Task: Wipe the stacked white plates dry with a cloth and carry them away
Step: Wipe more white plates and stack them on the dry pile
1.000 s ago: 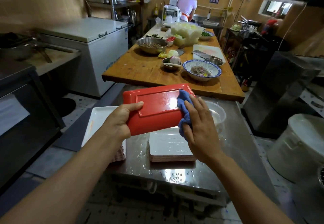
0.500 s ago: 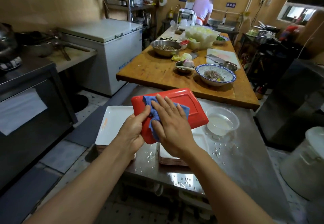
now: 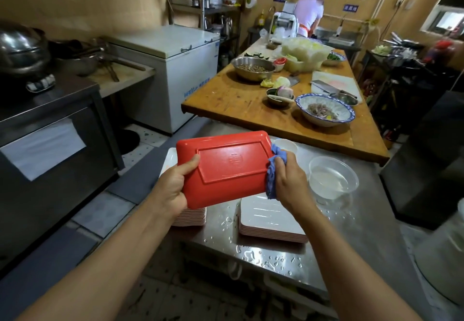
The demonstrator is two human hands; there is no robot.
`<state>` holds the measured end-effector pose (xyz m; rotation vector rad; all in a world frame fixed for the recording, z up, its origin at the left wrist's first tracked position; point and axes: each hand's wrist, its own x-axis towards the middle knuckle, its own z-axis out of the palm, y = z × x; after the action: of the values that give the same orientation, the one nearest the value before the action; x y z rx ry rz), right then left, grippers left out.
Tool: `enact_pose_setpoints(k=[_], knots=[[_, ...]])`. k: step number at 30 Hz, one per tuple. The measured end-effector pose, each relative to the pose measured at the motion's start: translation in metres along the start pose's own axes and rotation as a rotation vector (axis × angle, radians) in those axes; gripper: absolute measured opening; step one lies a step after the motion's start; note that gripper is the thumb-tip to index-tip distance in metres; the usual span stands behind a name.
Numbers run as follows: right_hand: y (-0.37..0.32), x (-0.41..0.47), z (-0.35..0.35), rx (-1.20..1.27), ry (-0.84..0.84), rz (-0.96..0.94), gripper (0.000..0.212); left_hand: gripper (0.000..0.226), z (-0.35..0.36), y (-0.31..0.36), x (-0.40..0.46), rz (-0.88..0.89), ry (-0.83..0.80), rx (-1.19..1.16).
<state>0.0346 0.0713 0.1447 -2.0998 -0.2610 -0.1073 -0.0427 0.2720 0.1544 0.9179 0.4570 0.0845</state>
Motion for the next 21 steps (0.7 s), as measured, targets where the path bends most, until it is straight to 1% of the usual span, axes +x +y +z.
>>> enact_pose_setpoints(k=[4, 7, 10, 12, 13, 15, 16, 17, 19, 21], knots=[[-0.004, 0.008, 0.003, 0.125, 0.014, 0.104, 0.015, 0.012, -0.011, 0.005, -0.001, -0.022, 0.022, 0.003], [-0.006, 0.013, 0.006, 0.106, 0.002, 0.117, 0.014, 0.014, -0.017, 0.010, -0.003, 0.010, 0.015, 0.019], [-0.003, 0.012, 0.012, 0.035, 0.034, 0.090, 0.008, 0.018, -0.023, 0.018, -0.004, 0.111, 0.003, 0.070], [-0.001, 0.009, 0.017, 0.029, 0.072, 0.080, 0.008, 0.016, -0.027, 0.026, -0.004, 0.242, 0.031, 0.183], [0.000, 0.008, 0.020, 0.038, 0.070, 0.085, 0.008, 0.012, -0.029, 0.030, -0.003, 0.337, 0.072, 0.327], [0.000, 0.006, 0.025, 0.077, 0.031, 0.109, 0.009, 0.007, -0.036, 0.035, 0.003, 0.597, 0.169, 0.767], [0.000, 0.004, 0.027, 0.103, 0.004, 0.123, 0.010, 0.006, -0.040, 0.036, 0.007, 0.715, 0.186, 0.995], [0.000, 0.003, 0.029, 0.123, -0.025, 0.135, 0.011, 0.009, -0.042, 0.034, 0.010, 0.807, 0.184, 1.190], [0.000, 0.000, 0.031, 0.145, -0.071, 0.152, 0.013, 0.016, -0.048, 0.028, 0.016, 0.919, 0.167, 1.479], [0.001, -0.003, 0.033, 0.146, -0.087, 0.152, 0.015, 0.014, -0.057, 0.020, 0.020, 0.970, 0.142, 1.674]])
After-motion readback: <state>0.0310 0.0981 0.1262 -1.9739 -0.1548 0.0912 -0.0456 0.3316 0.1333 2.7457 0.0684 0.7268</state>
